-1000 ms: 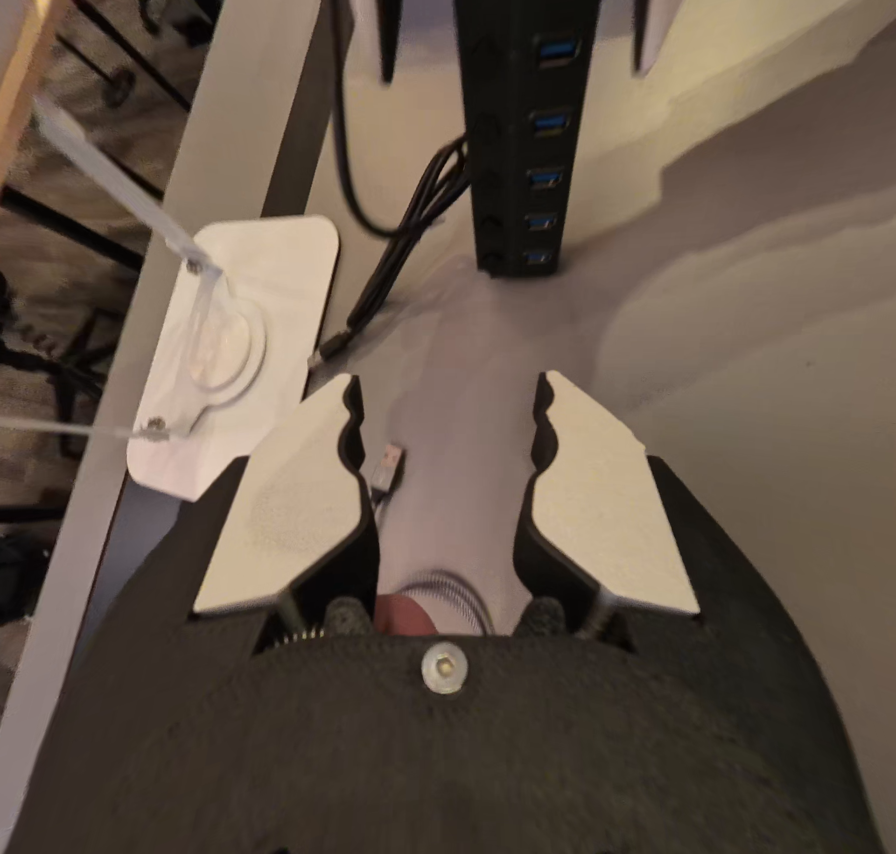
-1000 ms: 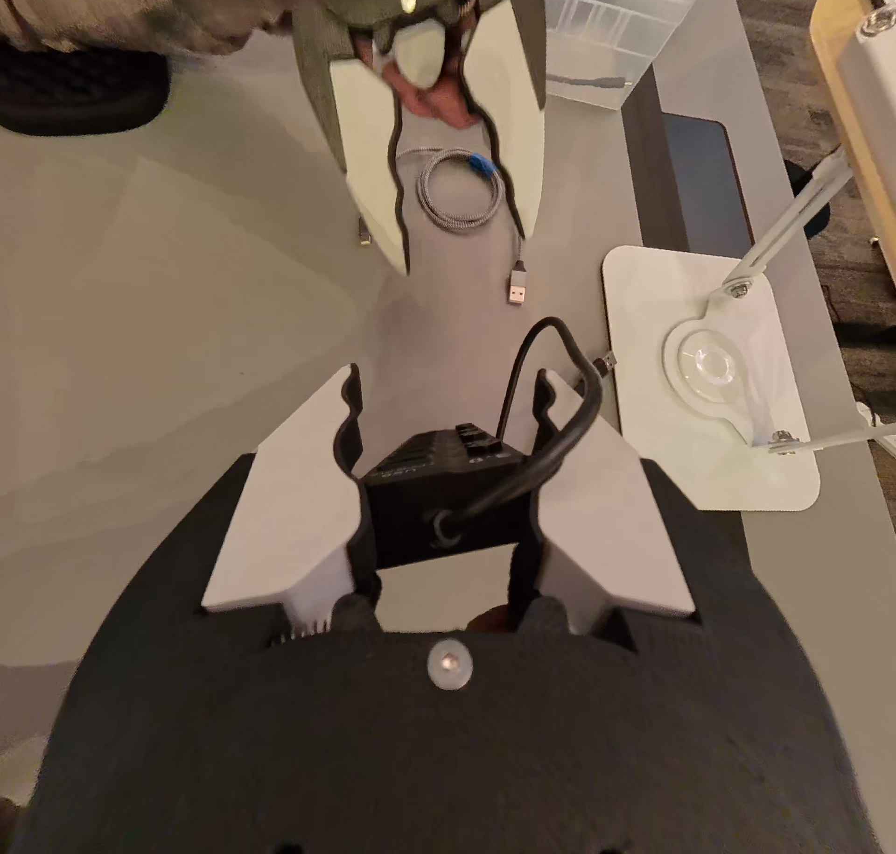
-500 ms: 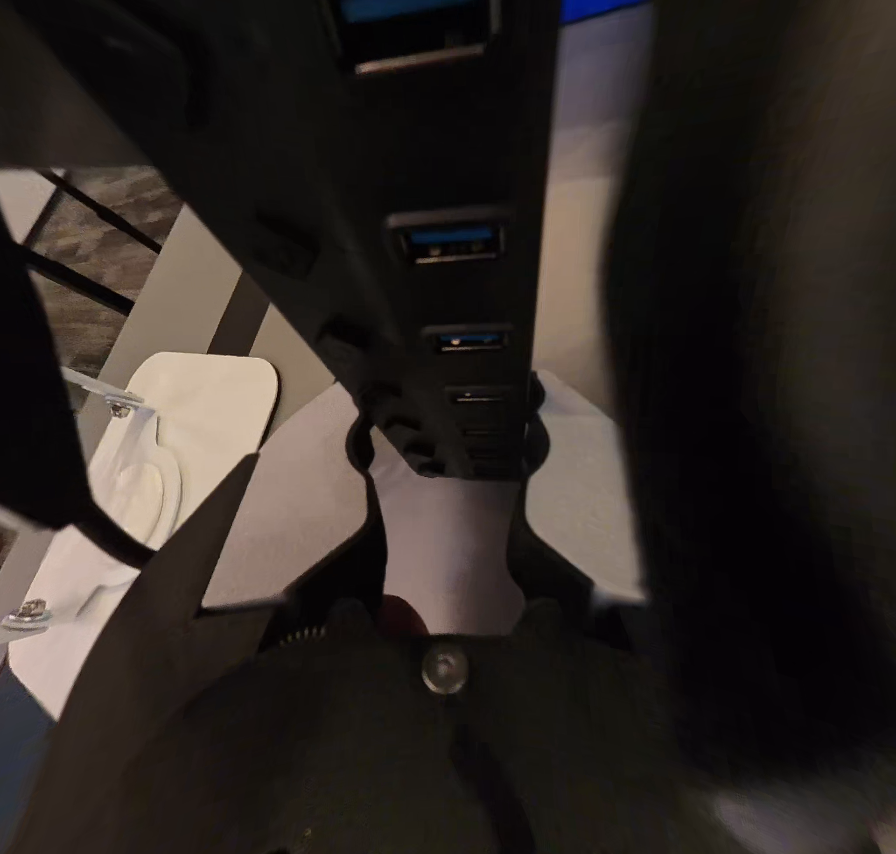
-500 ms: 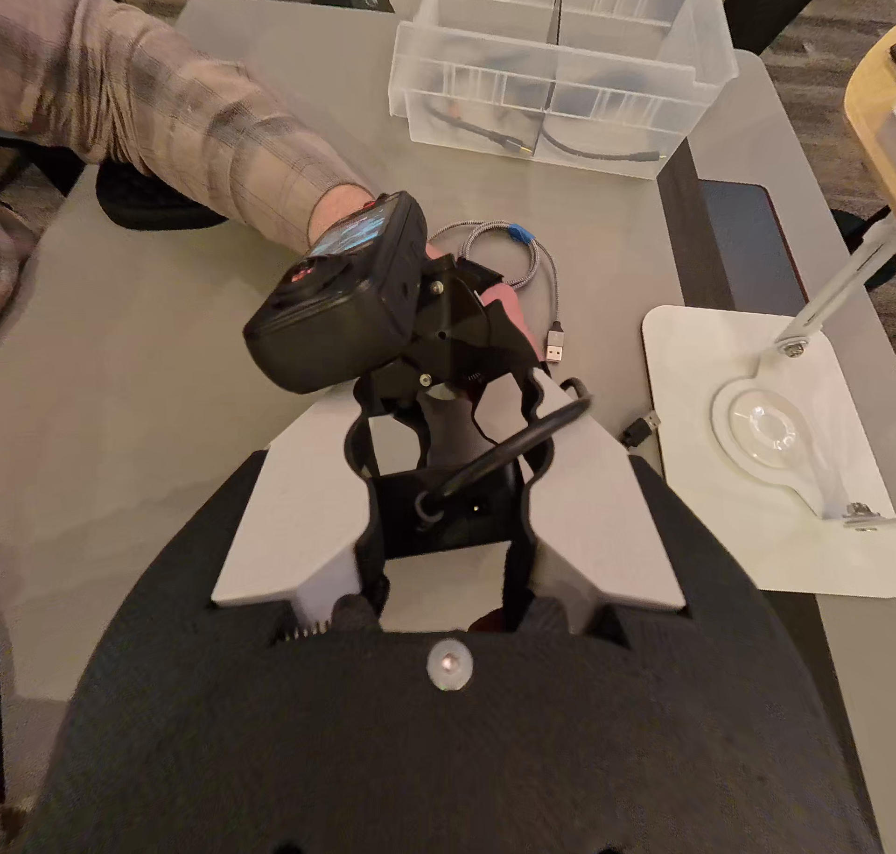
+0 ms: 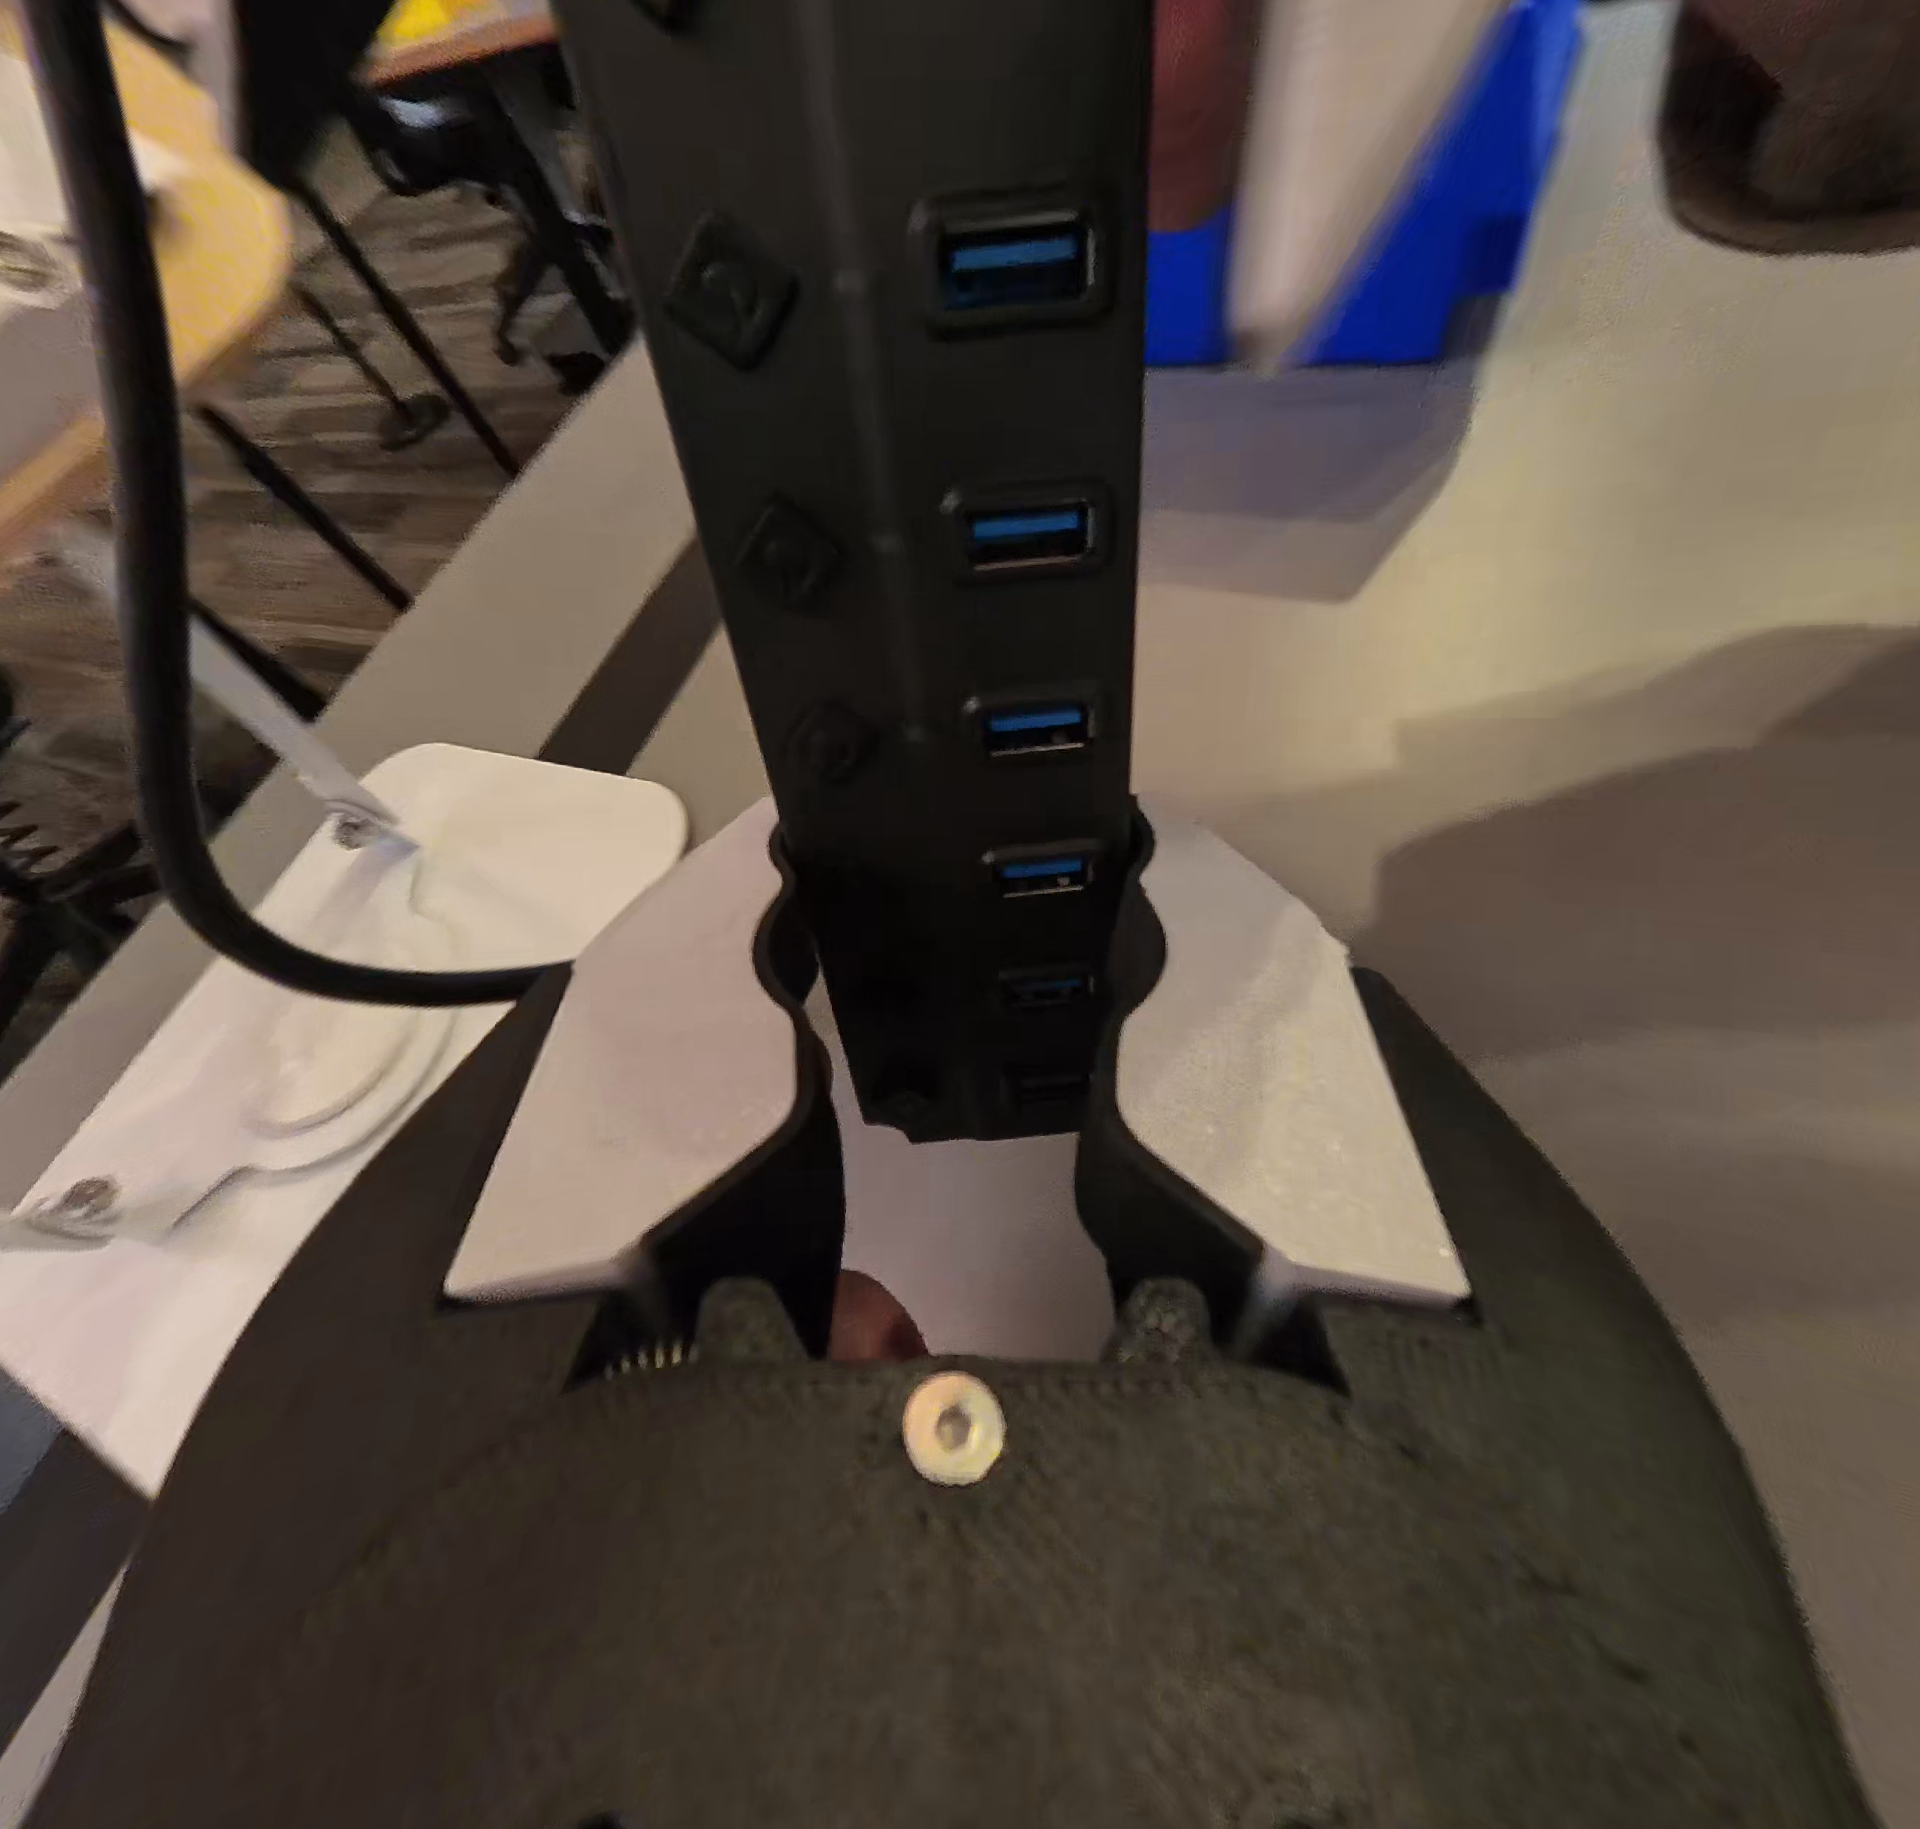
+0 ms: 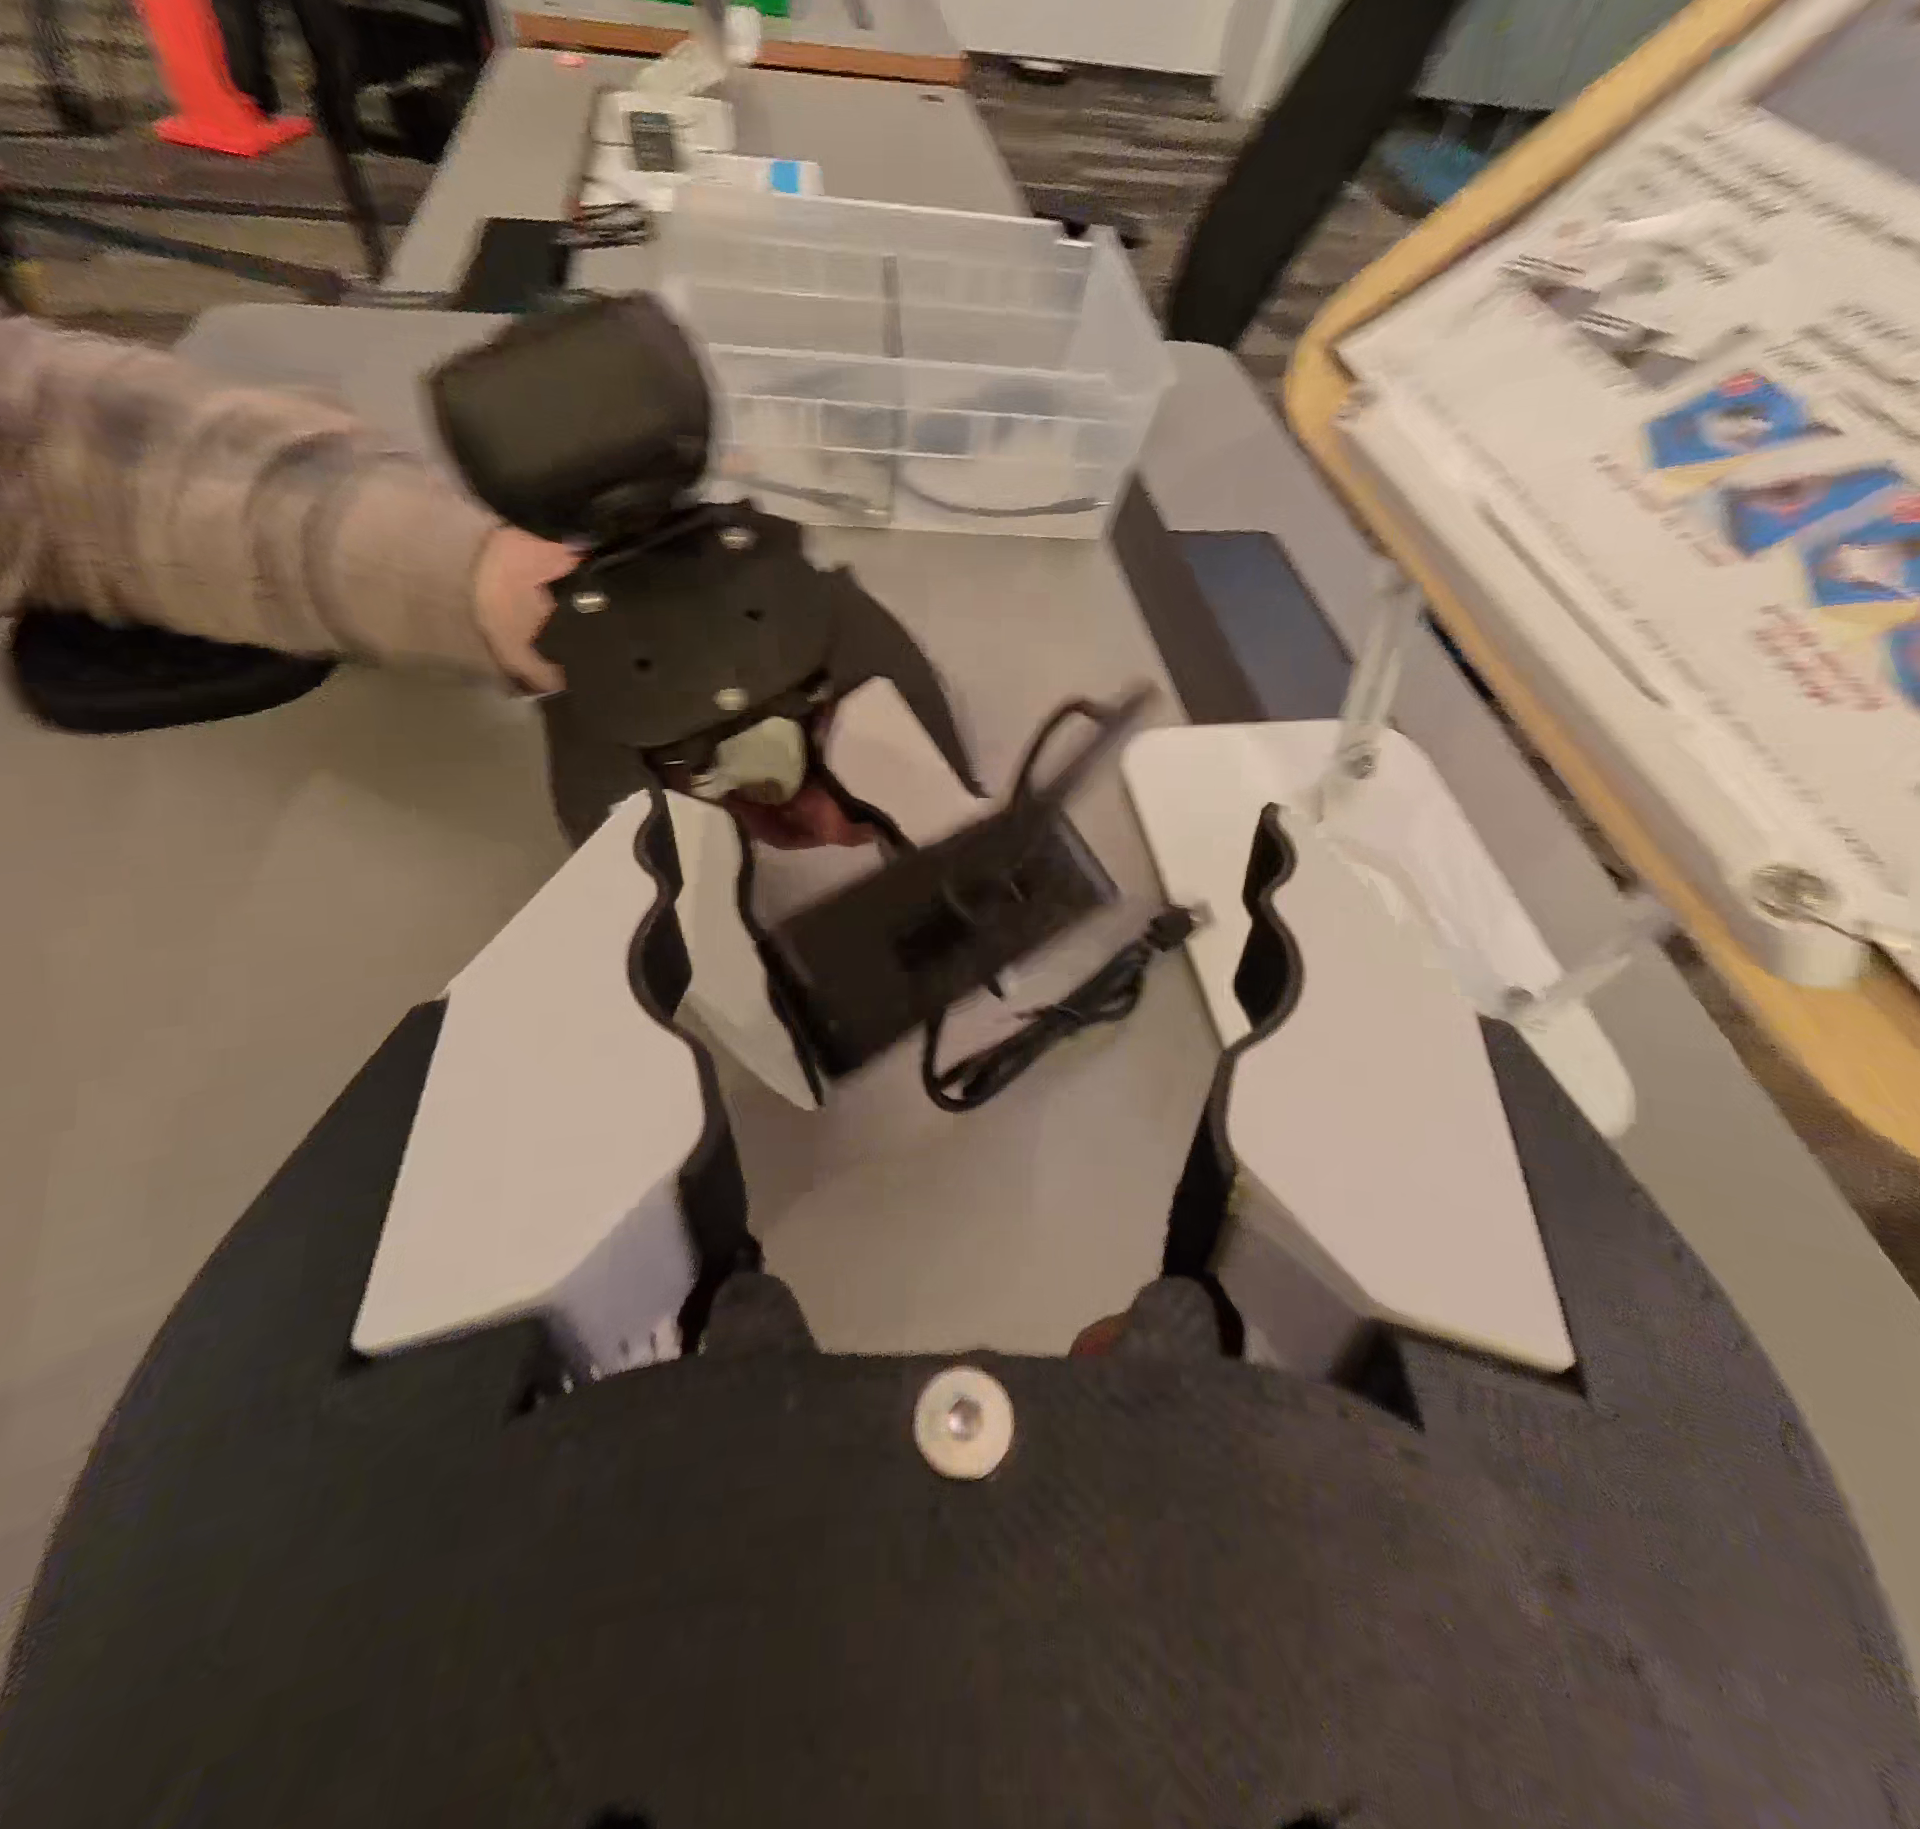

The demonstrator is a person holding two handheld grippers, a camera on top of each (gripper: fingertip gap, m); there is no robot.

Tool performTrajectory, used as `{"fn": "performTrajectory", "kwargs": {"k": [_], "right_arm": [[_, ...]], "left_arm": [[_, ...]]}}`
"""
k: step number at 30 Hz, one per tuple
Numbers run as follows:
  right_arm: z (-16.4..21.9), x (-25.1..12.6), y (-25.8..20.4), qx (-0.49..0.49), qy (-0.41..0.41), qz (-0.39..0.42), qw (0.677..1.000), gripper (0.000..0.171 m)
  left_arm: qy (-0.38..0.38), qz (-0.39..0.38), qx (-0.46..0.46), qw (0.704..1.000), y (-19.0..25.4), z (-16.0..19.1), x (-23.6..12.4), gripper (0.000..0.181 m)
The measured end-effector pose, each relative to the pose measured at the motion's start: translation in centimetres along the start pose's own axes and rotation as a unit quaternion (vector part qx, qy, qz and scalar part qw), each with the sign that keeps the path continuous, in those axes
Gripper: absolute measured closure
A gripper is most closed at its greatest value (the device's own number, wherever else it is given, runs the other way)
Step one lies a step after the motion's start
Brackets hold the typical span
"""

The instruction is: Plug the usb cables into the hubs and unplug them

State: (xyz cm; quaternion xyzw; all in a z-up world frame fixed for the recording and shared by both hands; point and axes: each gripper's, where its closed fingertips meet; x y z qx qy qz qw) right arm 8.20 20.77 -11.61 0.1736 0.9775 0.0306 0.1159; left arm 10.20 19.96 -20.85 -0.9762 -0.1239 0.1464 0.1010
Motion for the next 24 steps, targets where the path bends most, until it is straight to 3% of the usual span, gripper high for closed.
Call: {"fn": "performTrajectory", "kwargs": {"k": [6, 11, 16, 20, 24], "right_arm": [[-0.6, 0.6, 1.1, 0.092, 0.027, 0.023, 0.995, 0.065], [-0.8, 3.0, 2.0, 0.120, 0.058, 0.054, 0.990, 0.116], [-0.9, 4.2, 2.3, 0.107, 0.074, 0.083, 0.988, 0.140], [-1.0, 4.2, 2.5, 0.110, 0.078, 0.089, 0.987, 0.144], [-0.5, 3.3, 1.9, 0.109, 0.052, 0.055, 0.991, 0.147]], "left_arm": [[0.029, -0.127, -0.015, 0.991, -3.3, -1.6, -0.6, 0.126], [0.010, -0.171, -0.008, 0.985, -3.9, -1.1, -0.6, 0.126], [0.004, -0.213, -0.006, 0.977, -4.9, -1.2, -1.1, 0.126], [0.008, -0.203, 0.005, 0.979, -4.9, -1.4, -1.3, 0.125], [0.033, -0.108, 0.004, 0.994, -3.6, -2.9, -1.9, 0.118]]}}
Point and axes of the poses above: each gripper's, where its closed fingertips meet, x out along the fingers, z out of its underside, y = z × x across the jaws, and after that the axes turned 10 degrees about y, right-handed
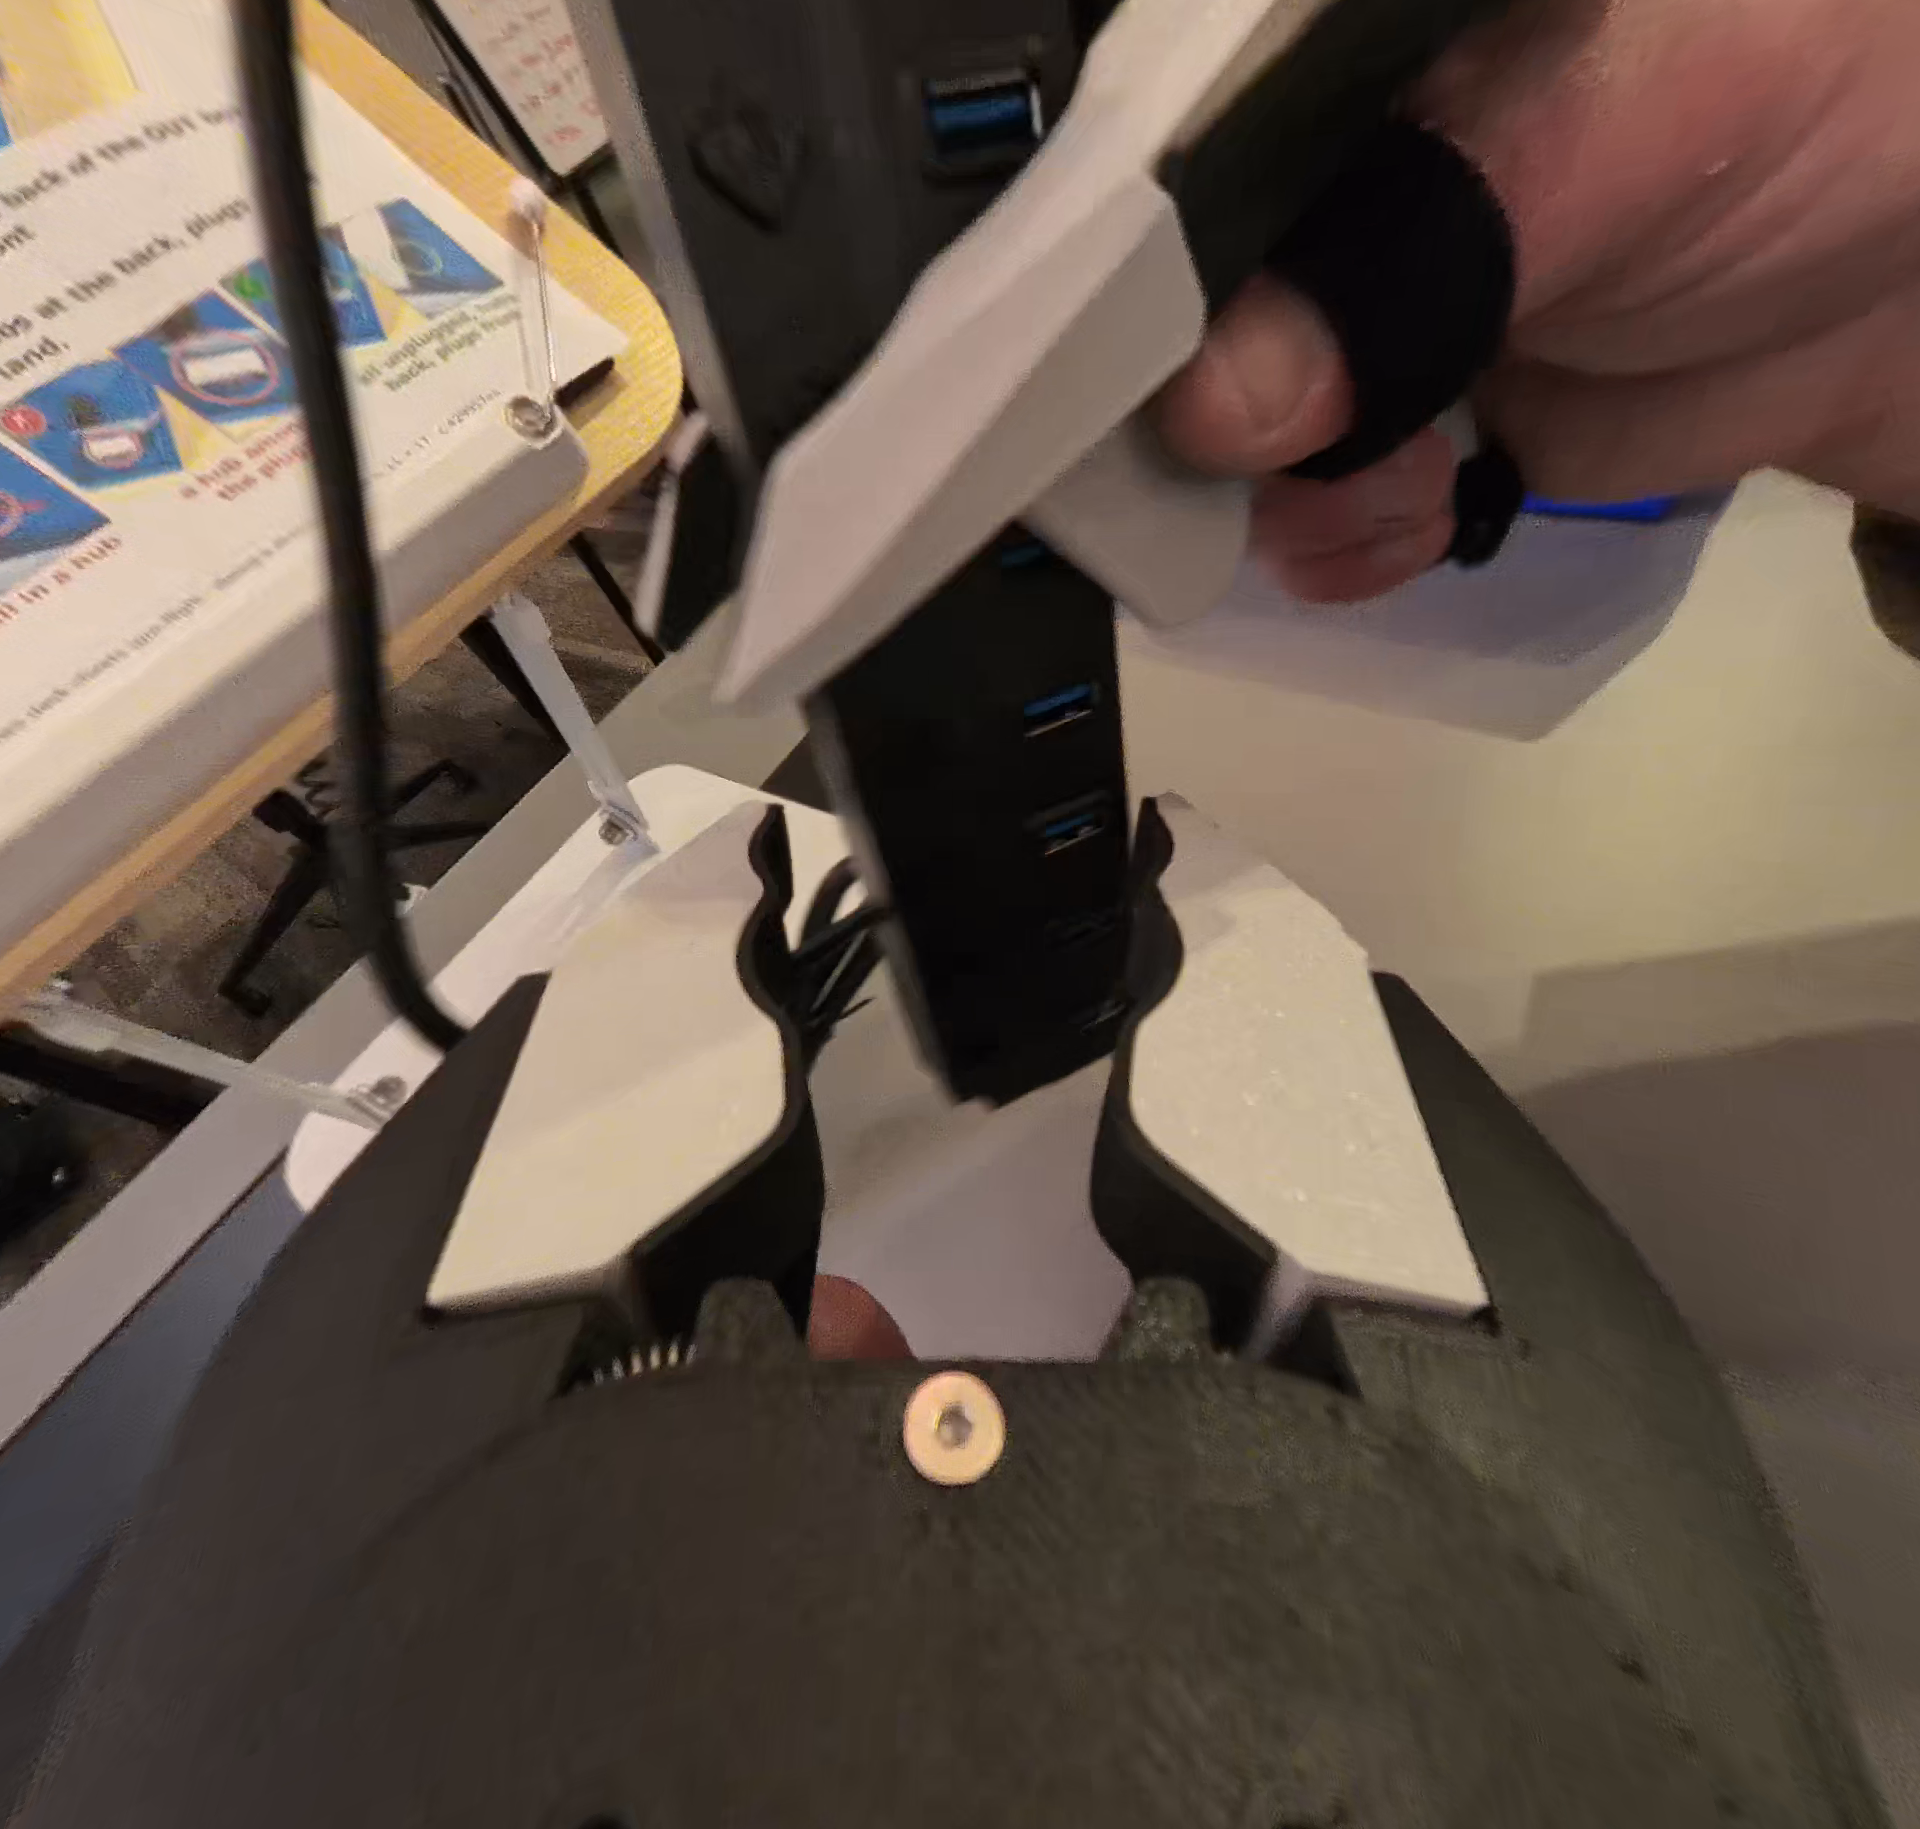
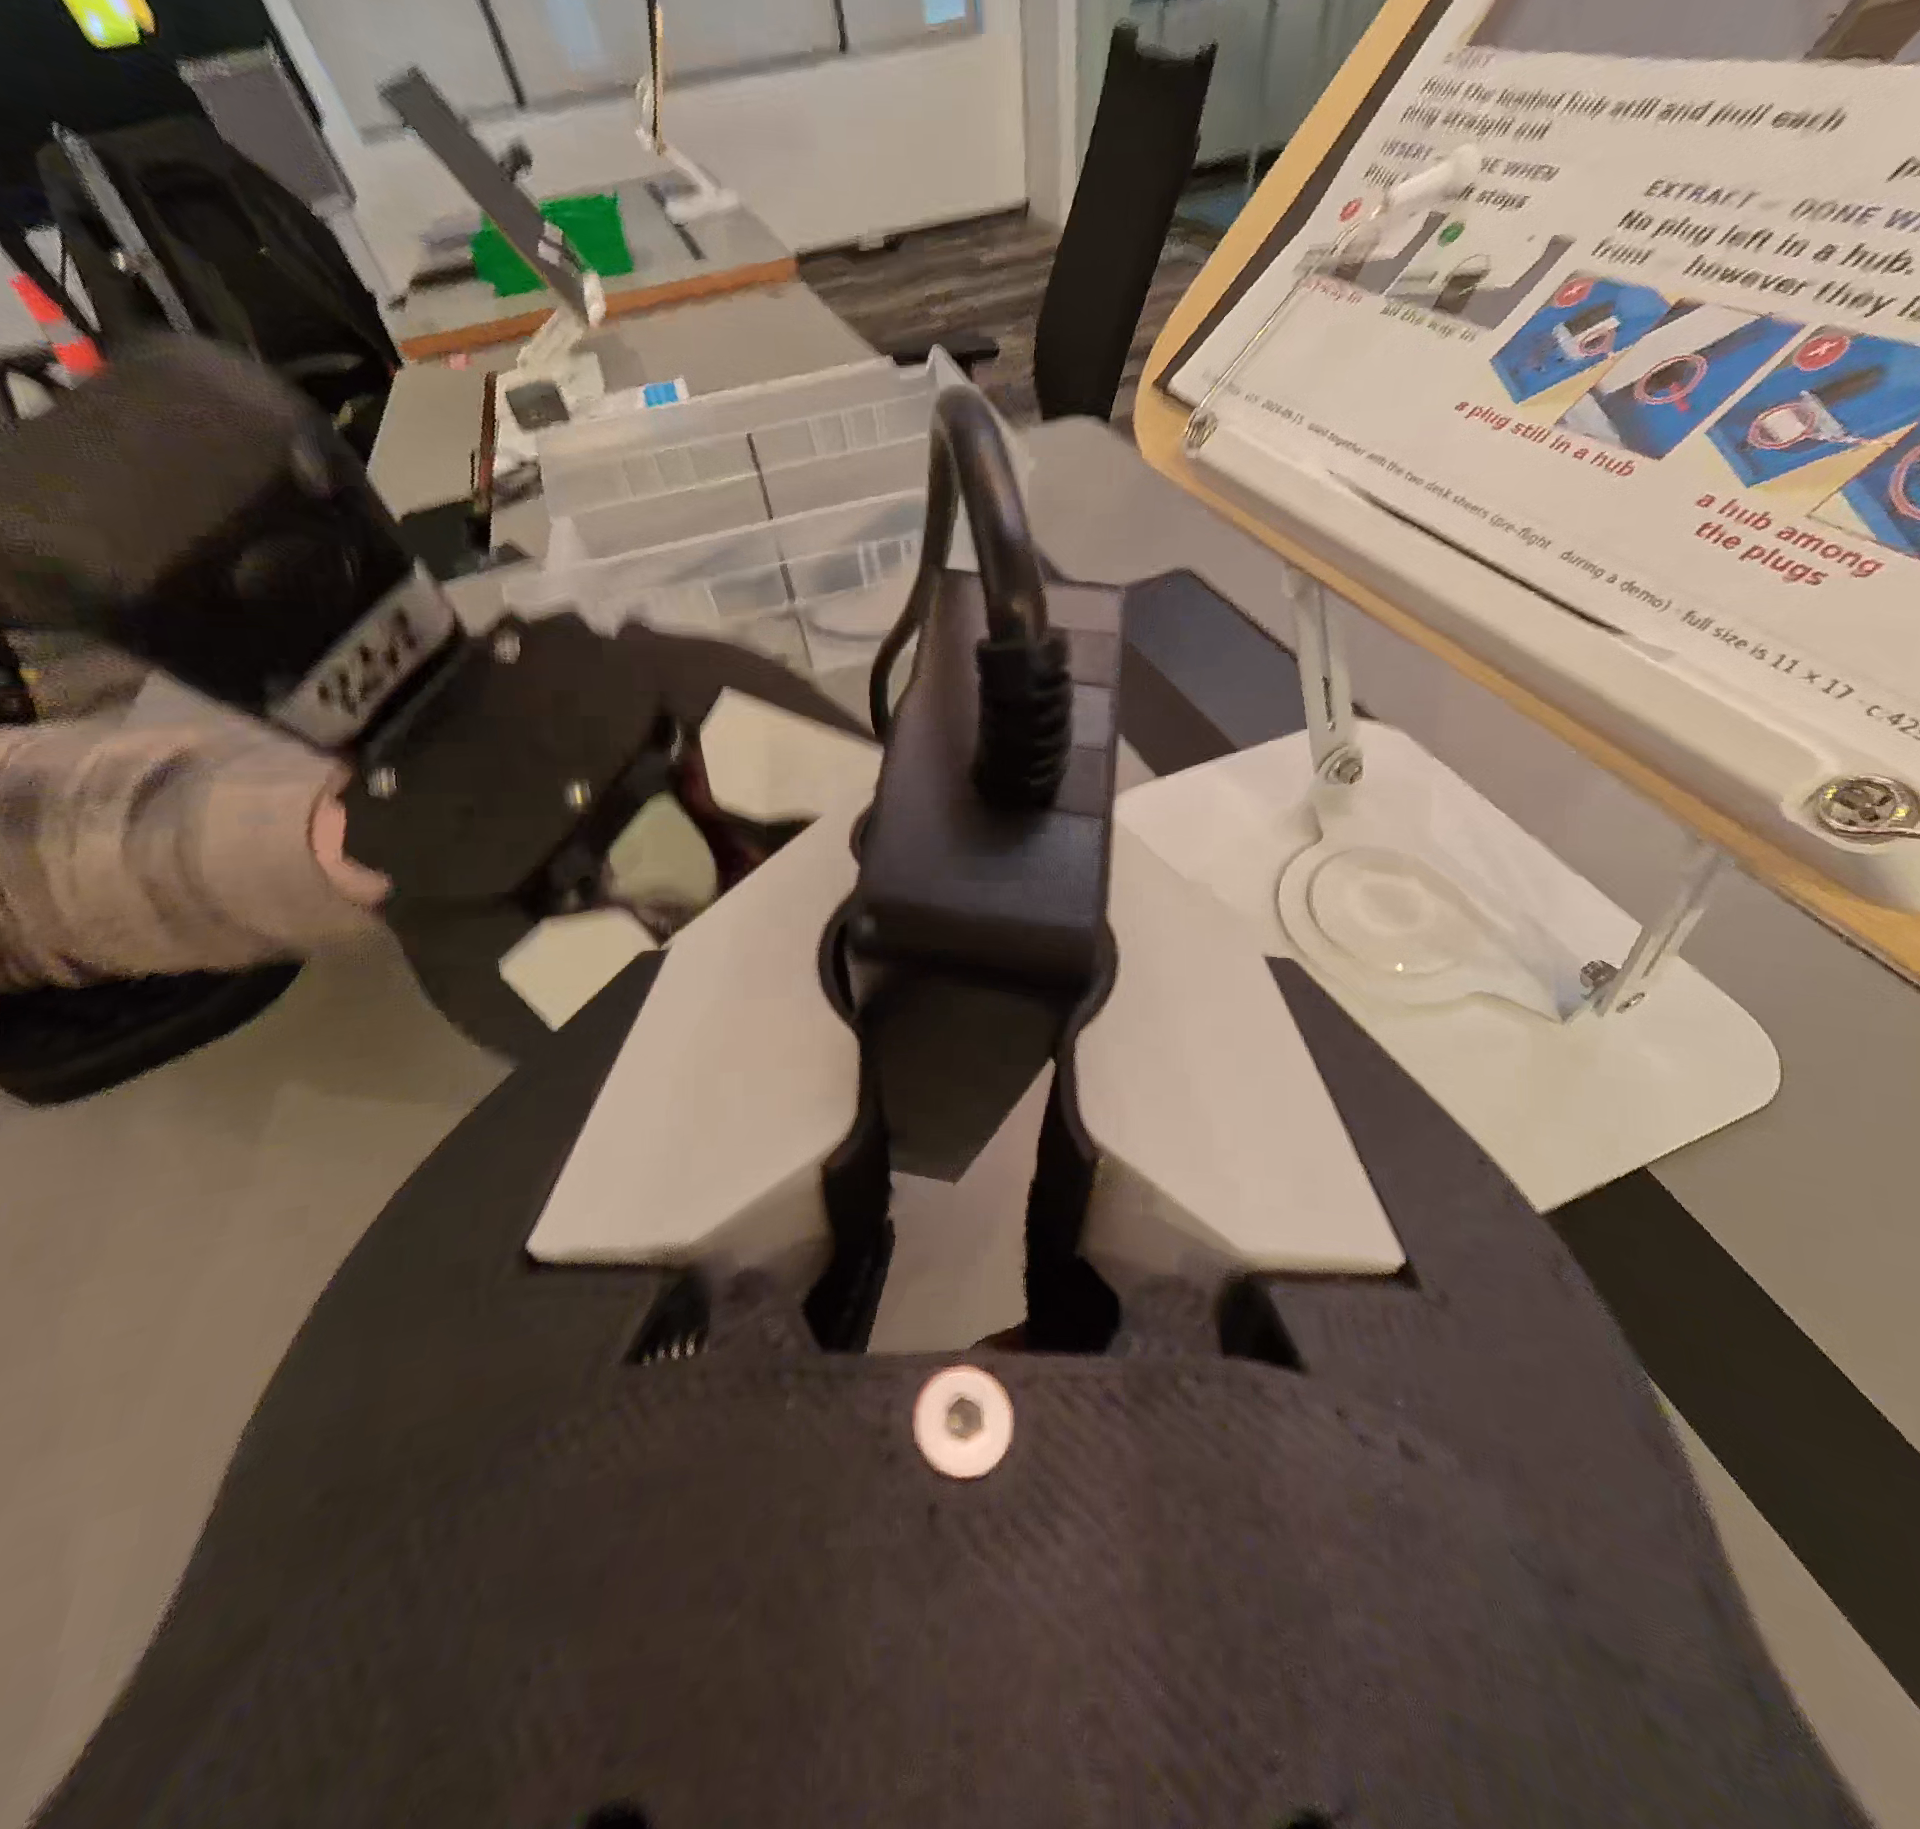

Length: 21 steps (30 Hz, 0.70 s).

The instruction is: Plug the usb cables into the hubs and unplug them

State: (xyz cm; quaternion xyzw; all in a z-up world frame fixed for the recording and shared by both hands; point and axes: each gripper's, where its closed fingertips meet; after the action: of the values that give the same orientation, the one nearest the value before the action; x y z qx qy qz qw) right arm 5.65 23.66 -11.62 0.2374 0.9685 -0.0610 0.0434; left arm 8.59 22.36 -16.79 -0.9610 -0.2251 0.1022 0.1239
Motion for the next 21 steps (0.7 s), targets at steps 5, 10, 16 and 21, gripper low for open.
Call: {"fn": "performTrajectory", "kwargs": {"k": [5, 10, 16, 21], "right_arm": [[0.0, -1.1, -2.9, 0.004, -0.018, -0.094, 0.995, 0.148], [0.4, -0.5, -4.9, 0.020, -0.026, -0.142, 0.989, 0.149], [-0.7, 0.1, -6.6, -0.005, 0.001, -0.164, 0.987, 0.147], [-0.7, -0.6, -5.8, -0.011, -0.011, -0.144, 0.989, 0.128]], "left_arm": [[-0.011, 0.099, 0.016, 0.995, 1.8, -0.1, -1.3, 0.124], [-0.008, 0.172, -0.016, 0.985, 4.7, 0.5, -1.3, 0.131], [0.044, 0.197, -0.096, 0.975, 4.8, -0.5, -1.5, 0.155], [0.067, 0.202, -0.119, 0.970, 4.3, -1.7, -2.0, 0.157]]}}
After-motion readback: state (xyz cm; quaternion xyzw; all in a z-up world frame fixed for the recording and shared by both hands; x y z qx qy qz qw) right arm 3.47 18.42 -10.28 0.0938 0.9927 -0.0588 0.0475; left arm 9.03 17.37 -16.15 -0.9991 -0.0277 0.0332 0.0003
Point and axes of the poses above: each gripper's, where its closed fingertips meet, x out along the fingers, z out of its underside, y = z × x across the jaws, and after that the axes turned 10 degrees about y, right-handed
